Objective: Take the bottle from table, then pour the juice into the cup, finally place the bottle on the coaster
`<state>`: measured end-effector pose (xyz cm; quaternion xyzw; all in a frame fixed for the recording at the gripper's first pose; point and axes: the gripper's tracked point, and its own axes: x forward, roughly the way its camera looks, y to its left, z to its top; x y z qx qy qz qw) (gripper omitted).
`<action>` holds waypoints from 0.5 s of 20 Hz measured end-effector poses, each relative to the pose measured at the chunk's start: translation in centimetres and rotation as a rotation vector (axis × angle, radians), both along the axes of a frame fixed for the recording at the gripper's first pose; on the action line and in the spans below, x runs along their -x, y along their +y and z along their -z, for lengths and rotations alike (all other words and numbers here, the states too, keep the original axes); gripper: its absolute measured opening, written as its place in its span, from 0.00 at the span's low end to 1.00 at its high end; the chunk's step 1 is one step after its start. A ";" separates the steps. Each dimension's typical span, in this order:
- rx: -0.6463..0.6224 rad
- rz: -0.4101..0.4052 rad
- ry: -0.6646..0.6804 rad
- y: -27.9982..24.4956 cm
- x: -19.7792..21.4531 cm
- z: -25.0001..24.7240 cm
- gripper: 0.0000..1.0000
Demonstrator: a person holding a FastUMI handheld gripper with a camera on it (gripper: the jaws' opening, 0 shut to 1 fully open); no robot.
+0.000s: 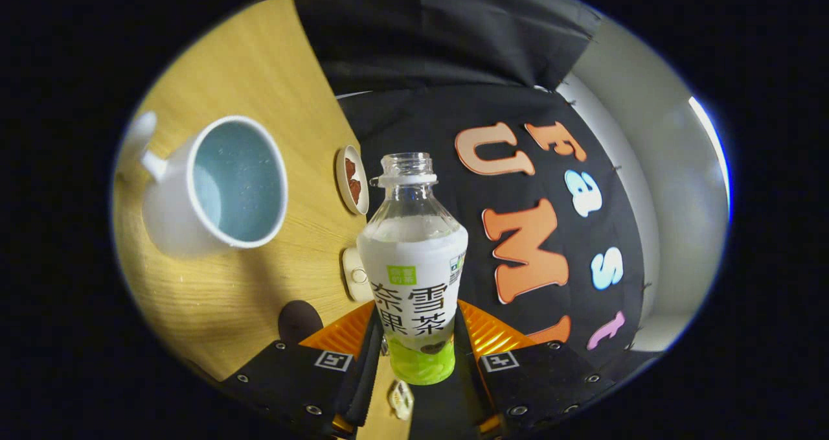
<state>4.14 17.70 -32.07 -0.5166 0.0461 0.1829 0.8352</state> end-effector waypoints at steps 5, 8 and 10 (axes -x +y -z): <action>-0.351 0.130 0.145 -0.5 -1.1 0.4 0.58; -0.572 0.214 0.262 -1.0 -1.7 1.8 0.58; -0.705 0.272 0.339 -1.2 -2.1 2.8 0.58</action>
